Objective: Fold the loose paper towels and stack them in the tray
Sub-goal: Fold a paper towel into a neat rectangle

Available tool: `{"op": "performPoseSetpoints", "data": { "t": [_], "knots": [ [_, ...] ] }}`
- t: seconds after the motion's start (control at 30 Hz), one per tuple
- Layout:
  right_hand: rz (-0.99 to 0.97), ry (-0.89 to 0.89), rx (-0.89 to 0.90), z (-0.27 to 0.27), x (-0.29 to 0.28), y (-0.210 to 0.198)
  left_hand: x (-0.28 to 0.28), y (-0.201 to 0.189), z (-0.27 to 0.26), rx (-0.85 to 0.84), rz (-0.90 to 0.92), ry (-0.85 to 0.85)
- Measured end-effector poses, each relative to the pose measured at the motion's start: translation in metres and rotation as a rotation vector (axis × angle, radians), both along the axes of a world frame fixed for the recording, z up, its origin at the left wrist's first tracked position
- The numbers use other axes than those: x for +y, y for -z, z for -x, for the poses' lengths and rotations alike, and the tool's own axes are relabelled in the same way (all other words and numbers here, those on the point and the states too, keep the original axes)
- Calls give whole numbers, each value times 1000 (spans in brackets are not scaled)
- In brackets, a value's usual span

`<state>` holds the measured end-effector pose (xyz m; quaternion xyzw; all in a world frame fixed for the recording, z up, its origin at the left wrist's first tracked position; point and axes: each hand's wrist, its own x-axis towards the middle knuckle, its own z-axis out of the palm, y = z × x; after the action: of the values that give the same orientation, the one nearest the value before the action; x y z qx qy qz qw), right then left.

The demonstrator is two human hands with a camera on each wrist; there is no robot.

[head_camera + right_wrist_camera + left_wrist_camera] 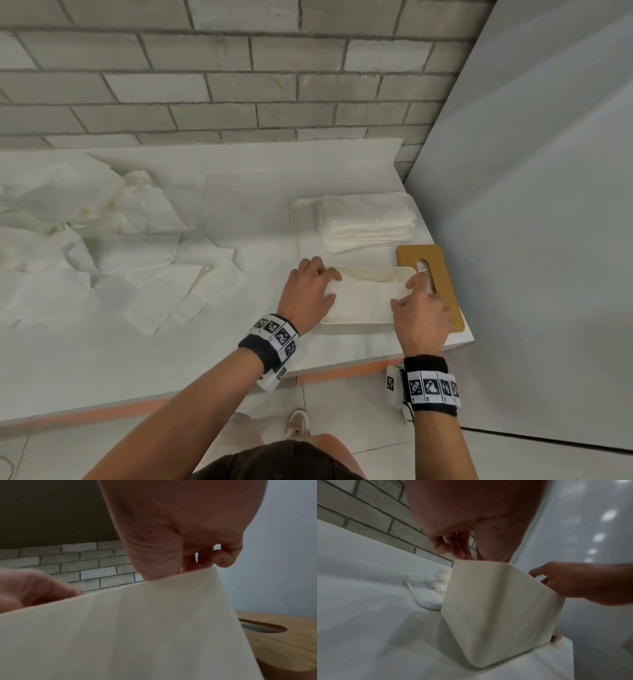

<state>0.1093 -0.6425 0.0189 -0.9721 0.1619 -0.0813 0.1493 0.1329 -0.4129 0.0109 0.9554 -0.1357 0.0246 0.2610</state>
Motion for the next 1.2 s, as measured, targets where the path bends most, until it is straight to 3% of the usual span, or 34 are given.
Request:
{"op": "performPoseSetpoints", "data": {
  "t": [0.13, 0.23, 0.3, 0.37, 0.47, 0.57, 0.63, 0.73, 0.83, 0.97, 1.1, 1.2],
  "knots": [
    [-49, 2, -136, -4, 13, -11, 50, -9, -3, -80, 159, -144],
    [-205, -124, -356, -2, 57, -40, 122, -1, -1, -64, 85, -337],
    [-323, -261, -391, 0, 103, -56, 170, 12, 7, -21, -19, -473],
    [-405, -430, -315, -2, 155, -56, 211, 26, 18, 96, -107, -554],
    [-360, -567, -64, -20, 227, -23, 252, 39, 30, 225, -107, -591],
    [-157, -573, 226, -37, 280, 24, 270, 41, 34, 213, -106, -579],
    [-75, -510, 305, -42, 301, 47, 274, 41, 35, 205, -140, -555],
    [-141, -428, 385, -50, 318, 60, 277, 39, 38, 199, -146, -531],
    [-395, -446, 395, -57, 319, 51, 279, 29, 38, 206, -22, -586],
    [-743, -382, 135, -56, 283, 3, 279, -1, 30, 178, 197, -689],
    [-768, -341, -90, -45, 204, -48, 262, -32, 21, 111, 263, -594],
    [-734, -275, -89, -32, 133, -66, 242, -47, 17, 60, 296, -443]
  ]
}}
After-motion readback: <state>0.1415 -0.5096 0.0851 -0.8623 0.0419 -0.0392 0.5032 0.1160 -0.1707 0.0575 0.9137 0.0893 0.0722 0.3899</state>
